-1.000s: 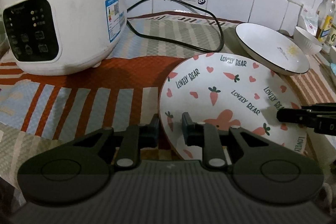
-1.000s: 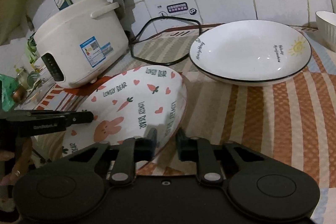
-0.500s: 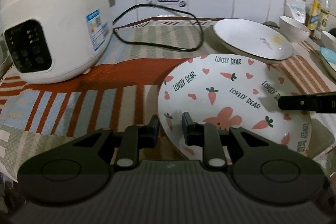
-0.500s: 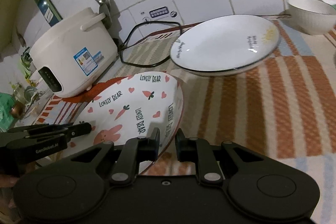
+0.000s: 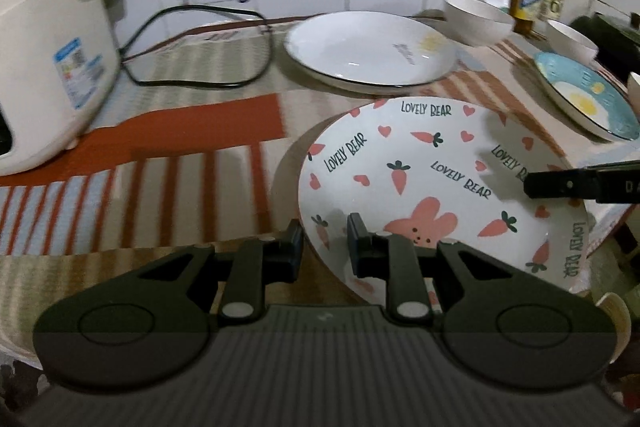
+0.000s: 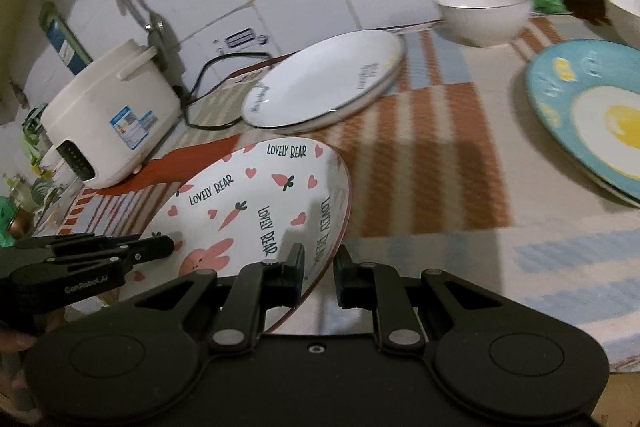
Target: Organize plates and bowls
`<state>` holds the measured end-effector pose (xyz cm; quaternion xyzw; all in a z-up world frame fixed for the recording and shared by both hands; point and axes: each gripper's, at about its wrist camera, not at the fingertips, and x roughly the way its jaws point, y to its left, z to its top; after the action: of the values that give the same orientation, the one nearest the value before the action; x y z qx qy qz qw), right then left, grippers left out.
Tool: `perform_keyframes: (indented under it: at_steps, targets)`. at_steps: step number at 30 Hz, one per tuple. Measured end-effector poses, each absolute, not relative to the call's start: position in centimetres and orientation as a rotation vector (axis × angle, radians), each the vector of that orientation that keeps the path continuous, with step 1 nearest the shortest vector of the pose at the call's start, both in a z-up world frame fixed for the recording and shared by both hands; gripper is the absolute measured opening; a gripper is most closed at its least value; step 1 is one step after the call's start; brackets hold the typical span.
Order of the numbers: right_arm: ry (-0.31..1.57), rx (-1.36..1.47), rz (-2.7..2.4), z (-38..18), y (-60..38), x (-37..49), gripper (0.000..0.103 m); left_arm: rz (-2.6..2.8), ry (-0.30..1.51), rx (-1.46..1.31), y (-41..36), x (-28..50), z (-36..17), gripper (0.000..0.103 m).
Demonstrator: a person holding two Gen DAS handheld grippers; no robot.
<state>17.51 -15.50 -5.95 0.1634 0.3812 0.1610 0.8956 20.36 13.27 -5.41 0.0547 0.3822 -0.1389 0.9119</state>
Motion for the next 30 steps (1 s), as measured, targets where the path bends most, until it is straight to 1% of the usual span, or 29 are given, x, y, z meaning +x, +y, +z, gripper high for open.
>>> perform_keyframes:
  at_steps: [11, 30]
  targets:
    - [0.755, 0.365, 0.272, -6.5, -19.7, 17.0, 0.020, -0.329, 0.789, 0.138, 8.4, 21.6, -5.7, 0.021]
    - [0.719, 0.342, 0.219, -6.4, -21.3, 17.5, 0.020, -0.339, 0.797, 0.125, 5.9, 23.5, -5.6, 0.021]
